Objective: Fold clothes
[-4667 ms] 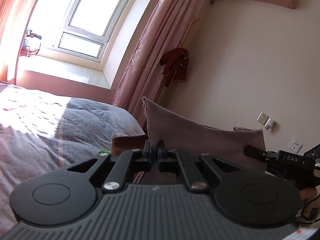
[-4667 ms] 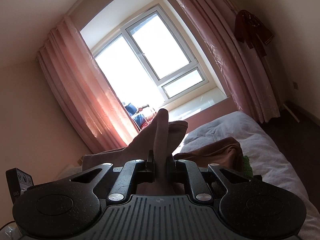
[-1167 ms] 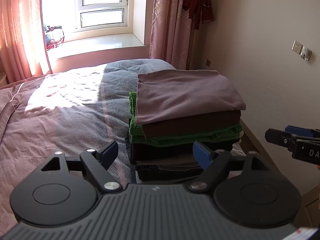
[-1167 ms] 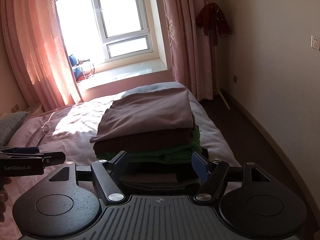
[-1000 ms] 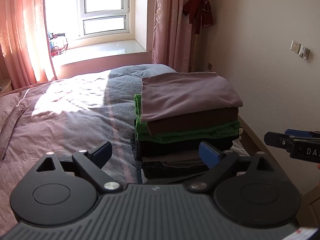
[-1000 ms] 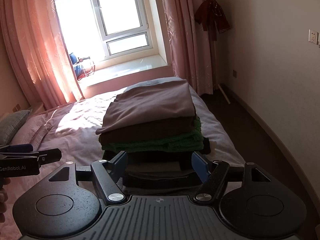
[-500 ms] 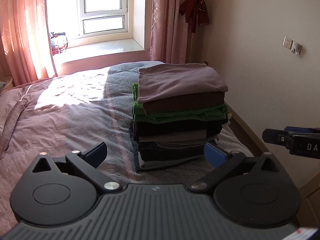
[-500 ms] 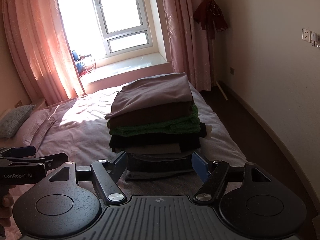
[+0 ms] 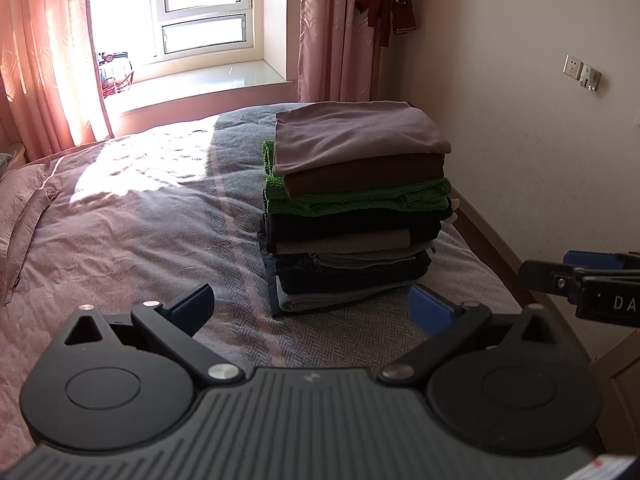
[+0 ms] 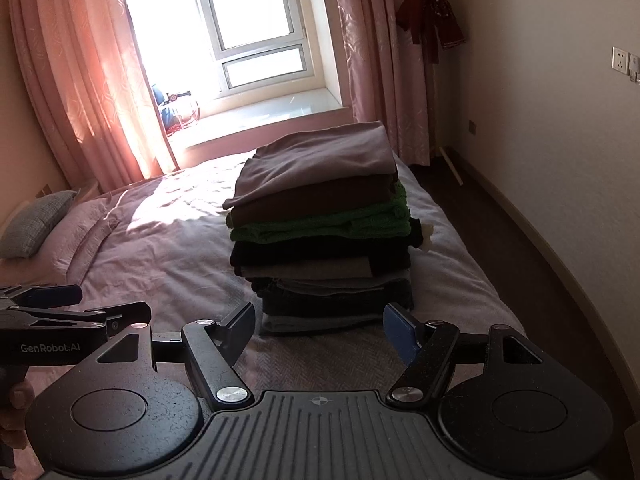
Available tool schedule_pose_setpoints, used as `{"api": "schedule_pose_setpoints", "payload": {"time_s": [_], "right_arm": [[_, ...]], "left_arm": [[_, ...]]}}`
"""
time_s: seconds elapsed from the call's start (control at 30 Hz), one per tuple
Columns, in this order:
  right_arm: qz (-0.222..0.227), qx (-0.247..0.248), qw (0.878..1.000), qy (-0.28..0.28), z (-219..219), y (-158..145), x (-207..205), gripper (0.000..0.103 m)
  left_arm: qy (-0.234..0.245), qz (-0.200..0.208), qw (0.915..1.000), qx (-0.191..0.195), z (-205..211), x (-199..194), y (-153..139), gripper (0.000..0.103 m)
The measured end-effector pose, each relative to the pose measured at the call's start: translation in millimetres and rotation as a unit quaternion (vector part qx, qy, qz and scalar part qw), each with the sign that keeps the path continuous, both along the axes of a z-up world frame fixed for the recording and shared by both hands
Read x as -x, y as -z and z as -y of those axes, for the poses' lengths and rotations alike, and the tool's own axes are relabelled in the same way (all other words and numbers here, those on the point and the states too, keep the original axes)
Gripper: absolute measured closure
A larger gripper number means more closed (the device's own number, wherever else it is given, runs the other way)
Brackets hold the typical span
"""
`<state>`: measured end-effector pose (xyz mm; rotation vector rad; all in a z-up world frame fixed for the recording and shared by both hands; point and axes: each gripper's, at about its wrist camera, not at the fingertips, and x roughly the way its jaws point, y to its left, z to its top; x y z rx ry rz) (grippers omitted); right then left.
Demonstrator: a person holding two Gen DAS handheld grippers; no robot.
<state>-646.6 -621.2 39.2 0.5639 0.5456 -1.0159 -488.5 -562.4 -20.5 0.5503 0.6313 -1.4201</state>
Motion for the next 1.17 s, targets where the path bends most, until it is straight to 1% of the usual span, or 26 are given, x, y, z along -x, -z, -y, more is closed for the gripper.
{"api": "schedule_pose_setpoints", "payload": {"time_s": [0.3,0.73,1.17], "right_arm": [[-0.007,-0.012,1.0,-0.002,-0.5,8.4,-2.5,0.035],[-0.008,-0.013,1.0,-0.005,2.3,10.3,-6.1,0.035],[-0.011,-0.011,1.0,0.001,4.1,10.5,-0.3,0.035]], "left_arm": [[0.002,-0.001,1.0,-0.009,-0.5,0.6,5.1,0.001],[0.003,0.001,0.9999,-0.01,0.5,-1.9,5.1,0.001],[0.015,0.007,0.9999,-0.005,1.7,6.8,3.5,0.001]]}}
